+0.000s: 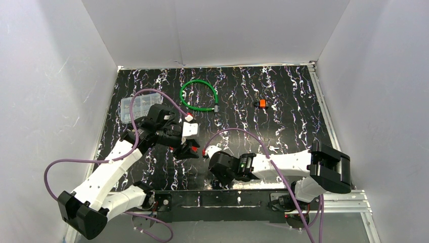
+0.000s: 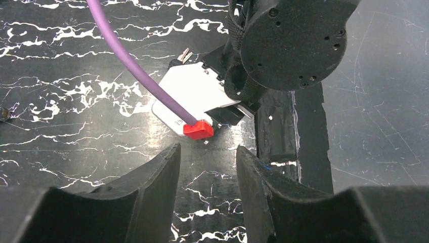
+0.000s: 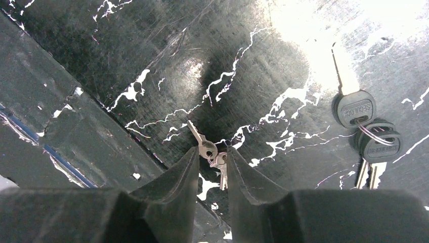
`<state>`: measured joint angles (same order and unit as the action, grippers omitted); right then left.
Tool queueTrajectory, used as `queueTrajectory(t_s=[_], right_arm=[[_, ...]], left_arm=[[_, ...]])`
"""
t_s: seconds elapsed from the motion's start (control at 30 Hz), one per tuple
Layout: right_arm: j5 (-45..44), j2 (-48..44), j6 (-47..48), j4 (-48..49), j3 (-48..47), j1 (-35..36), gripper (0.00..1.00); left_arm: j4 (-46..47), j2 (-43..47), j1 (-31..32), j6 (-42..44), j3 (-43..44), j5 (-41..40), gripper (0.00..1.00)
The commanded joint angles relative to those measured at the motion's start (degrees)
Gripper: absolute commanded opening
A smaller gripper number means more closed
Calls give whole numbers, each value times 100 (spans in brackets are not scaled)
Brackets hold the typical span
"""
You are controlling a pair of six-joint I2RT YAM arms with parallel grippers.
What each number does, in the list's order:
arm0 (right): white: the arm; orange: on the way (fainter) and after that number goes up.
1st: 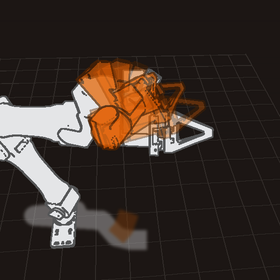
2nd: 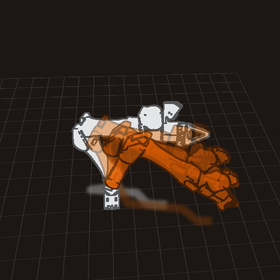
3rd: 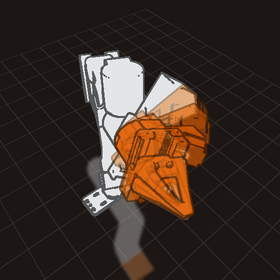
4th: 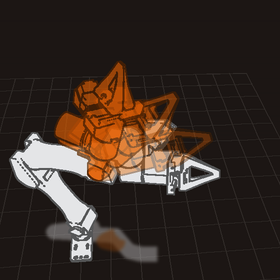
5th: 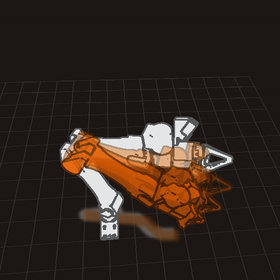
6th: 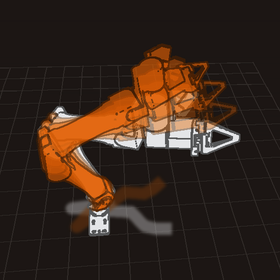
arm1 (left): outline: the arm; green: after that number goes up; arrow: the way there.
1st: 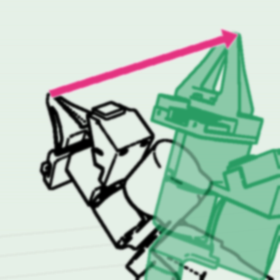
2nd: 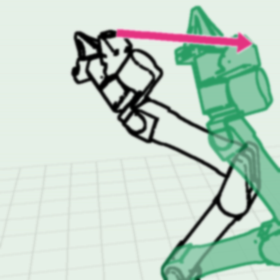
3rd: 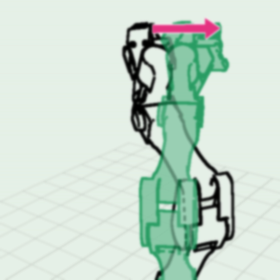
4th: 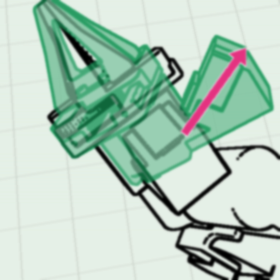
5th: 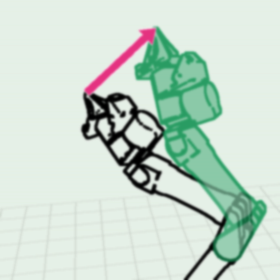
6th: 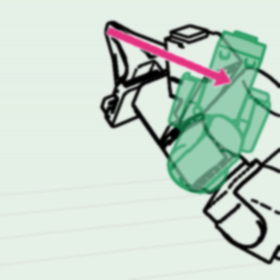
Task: Unlock with the key
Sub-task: Pick up the key from the center of the board.
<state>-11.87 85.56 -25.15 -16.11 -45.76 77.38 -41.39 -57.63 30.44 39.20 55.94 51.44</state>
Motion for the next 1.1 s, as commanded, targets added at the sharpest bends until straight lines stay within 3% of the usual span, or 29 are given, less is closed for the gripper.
queueTrajectory(t_s=[0.0,0.17,0.4,0.6,0.77,1.07], right_arm=[[26,-81,14,136,16,40,35],[-23,-222,-39,153,215,40,42],[6,-180,-64,207,246,41,41],[3,-203,-92,257,295,40,27],[91,-217,-76,354,307,40,1],[-59,-738,5,200,208,40,1]], left_arm=[[-82,75,-38,21,86,72,43],[-99,98,-37,10,115,92,43],[-140,97,-38,36,175,101,43],[-151,64,-38,84,188,118,43],[-150,89,-31,131,145,102,43],[-159,99,-38,264,55,198,42]])
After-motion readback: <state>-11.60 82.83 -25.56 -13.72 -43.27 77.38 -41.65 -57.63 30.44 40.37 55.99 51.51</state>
